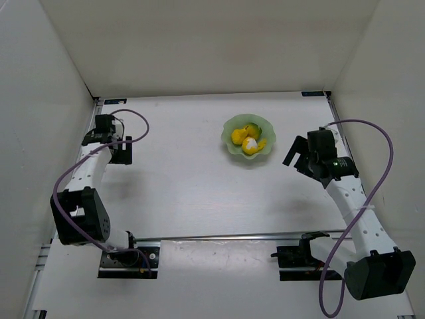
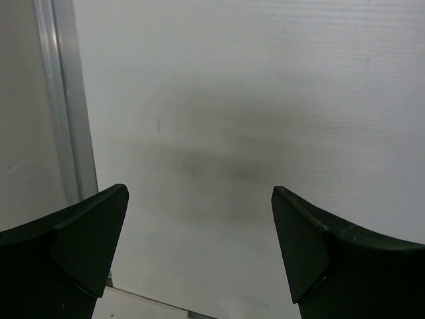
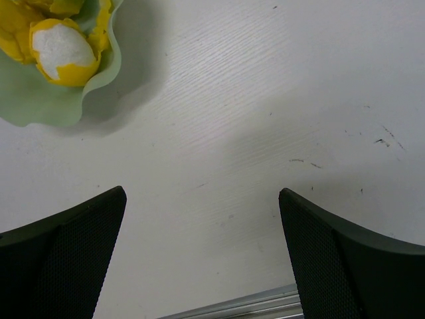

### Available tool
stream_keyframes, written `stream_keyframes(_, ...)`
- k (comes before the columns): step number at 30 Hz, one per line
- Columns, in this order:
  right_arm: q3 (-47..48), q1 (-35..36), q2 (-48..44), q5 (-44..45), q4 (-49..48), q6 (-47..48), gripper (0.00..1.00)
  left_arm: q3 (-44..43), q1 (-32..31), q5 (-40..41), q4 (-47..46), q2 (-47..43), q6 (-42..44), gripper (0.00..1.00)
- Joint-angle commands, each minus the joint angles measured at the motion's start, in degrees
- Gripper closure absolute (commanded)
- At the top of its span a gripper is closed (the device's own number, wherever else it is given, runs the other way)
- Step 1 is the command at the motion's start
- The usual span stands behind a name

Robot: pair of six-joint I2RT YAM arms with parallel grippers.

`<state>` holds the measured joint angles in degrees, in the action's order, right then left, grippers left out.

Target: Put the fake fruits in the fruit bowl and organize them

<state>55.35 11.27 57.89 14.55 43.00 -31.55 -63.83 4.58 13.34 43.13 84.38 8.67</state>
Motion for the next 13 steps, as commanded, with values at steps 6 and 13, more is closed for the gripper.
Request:
stream_keyframes(6, 3.27, -0.19, 3.99, -1.98, -2.30, -2.20, 0.00, -1.65, 5.09, -9.21, -2.18, -4.66, -5.76, 0.00)
stream_keyframes(13, 3.27, -0.19, 6.18, -3.73, -3.36, -2.73, 0.00, -0.41, 5.62, -15.89, -1.65, -6.32, -3.66, 0.00)
